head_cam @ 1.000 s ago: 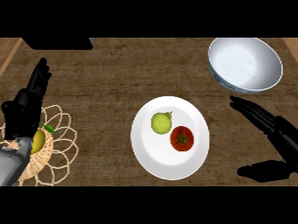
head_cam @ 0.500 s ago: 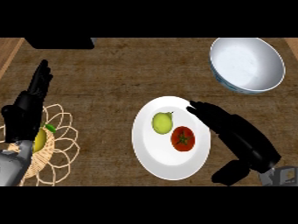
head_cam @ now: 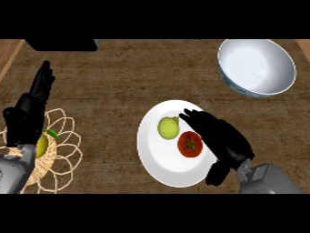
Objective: Pick the tomato from the plate and place it in the bowl
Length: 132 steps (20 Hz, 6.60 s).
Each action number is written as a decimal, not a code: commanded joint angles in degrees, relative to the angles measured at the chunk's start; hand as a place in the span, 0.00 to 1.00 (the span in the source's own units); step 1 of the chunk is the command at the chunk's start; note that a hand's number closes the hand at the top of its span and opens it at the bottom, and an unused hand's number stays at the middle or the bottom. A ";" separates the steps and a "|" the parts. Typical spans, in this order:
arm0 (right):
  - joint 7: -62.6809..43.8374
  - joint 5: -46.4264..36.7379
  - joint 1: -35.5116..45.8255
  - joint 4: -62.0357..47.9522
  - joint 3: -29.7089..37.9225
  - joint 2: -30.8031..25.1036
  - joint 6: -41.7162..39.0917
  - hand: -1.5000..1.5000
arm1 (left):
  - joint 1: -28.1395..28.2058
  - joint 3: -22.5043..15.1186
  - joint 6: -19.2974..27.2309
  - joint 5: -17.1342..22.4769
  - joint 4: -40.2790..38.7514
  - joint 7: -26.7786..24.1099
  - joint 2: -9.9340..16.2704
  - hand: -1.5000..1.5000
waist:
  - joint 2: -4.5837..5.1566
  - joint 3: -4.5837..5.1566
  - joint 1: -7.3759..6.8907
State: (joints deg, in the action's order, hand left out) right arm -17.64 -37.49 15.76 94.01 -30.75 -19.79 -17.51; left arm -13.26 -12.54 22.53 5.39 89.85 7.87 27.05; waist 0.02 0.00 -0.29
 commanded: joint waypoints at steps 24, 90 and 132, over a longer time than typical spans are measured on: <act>18.59 -17.70 5.70 -25.15 7.03 11.21 7.01 1.00 | 6.33 9.93 -11.02 -7.80 5.96 0.41 -7.50 0.50 | -0.08 -0.01 -0.03; -0.92 -3.96 37.08 -71.82 27.43 -4.12 66.21 1.00 | -0.21 11.76 -13.23 -13.39 2.19 1.38 -13.16 0.50 | 0.99 -0.12 -2.33; 50.06 38.73 3.91 -48.33 55.27 -3.06 28.05 0.00 | 1.88 13.19 -12.83 -16.75 2.55 2.34 -15.69 0.50 | -0.27 0.02 0.97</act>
State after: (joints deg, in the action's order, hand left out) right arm 28.94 -0.50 27.31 39.24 24.81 -25.77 11.54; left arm -12.21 2.22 8.42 -9.29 90.97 9.41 12.83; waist -0.27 0.05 0.67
